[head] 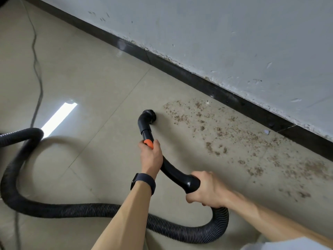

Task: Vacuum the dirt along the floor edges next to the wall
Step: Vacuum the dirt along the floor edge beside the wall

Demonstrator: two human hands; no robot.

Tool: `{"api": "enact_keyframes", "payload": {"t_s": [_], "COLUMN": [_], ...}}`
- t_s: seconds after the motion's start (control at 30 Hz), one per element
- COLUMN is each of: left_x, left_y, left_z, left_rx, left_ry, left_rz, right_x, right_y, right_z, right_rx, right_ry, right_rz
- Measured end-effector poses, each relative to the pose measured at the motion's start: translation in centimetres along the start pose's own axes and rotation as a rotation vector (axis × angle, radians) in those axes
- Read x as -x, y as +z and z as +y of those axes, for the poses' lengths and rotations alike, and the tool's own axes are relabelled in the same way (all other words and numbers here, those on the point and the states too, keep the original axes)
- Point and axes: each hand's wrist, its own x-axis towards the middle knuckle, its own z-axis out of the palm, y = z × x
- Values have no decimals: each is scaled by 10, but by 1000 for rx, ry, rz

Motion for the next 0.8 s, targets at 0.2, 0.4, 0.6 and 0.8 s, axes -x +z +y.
{"api": "enact_keyframes", "payload": {"t_s": [0.2, 0.4, 0.6, 0.8], "left_x": [7, 3, -5, -6], "left_y": [15, 33, 48, 53], "left_z": [0, 15, 32, 37], "left_rx": [6, 21, -22, -45], "left_ry": [5, 31, 56, 69], "left_rz": [-5, -38, -71, -77], "right_x": [9, 3, -6, -6], "right_y": [-4, -11, -22, -25], "right_z": [11, 20, 27, 29], "right_rx": [-31, -75, -93, -121], "right_ry": [22, 24, 11, 5], "right_rz": [18, 71, 112, 111]}}
